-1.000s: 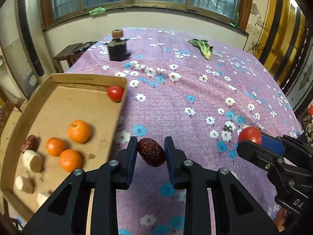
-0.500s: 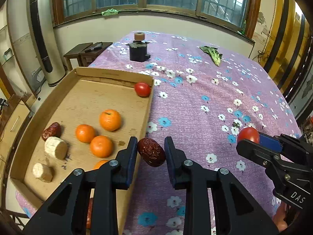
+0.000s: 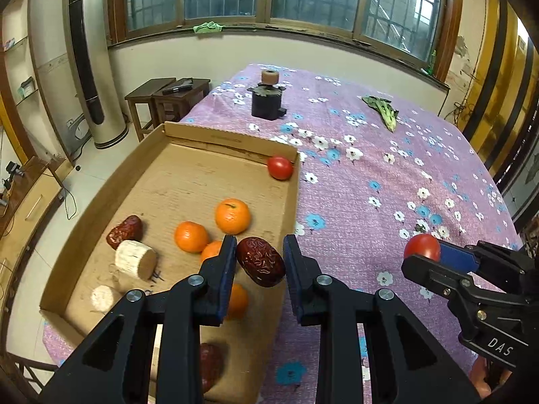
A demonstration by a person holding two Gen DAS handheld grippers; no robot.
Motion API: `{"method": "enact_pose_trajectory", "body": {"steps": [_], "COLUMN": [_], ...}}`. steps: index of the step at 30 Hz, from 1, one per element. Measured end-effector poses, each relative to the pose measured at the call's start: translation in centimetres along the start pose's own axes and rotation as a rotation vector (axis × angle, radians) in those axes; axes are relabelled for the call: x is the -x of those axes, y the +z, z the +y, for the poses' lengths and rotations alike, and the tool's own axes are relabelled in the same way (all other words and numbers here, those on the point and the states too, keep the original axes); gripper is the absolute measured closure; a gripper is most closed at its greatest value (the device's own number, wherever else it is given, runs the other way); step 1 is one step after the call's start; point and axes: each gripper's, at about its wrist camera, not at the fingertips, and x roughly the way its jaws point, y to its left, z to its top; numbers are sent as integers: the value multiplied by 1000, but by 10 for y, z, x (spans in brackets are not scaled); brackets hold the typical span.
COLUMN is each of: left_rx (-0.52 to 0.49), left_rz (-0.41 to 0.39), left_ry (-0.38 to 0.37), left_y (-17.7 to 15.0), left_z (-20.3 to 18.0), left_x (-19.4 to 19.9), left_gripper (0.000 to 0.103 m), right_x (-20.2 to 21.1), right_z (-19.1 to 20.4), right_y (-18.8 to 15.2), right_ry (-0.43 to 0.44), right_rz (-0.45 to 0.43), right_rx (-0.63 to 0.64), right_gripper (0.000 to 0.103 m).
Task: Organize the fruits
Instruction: 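Carry the tomato and date over the cardboard tray with both grippers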
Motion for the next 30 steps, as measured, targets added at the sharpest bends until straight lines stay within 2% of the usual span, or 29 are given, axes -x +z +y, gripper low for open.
{"method": "enact_pose_trajectory", "body": {"steps": [30], "left_rx": [48], "left_rz": [-10], "left_ry": [53], "left_y": [10], "left_z": [40], "left_x": [-1], "left_gripper": [77], "right_x": [-37], "right_z": [33], "right_y": [26], "right_ry": [47], "right_rz": [31], "right_rx": [76], "right_gripper": [72]}}
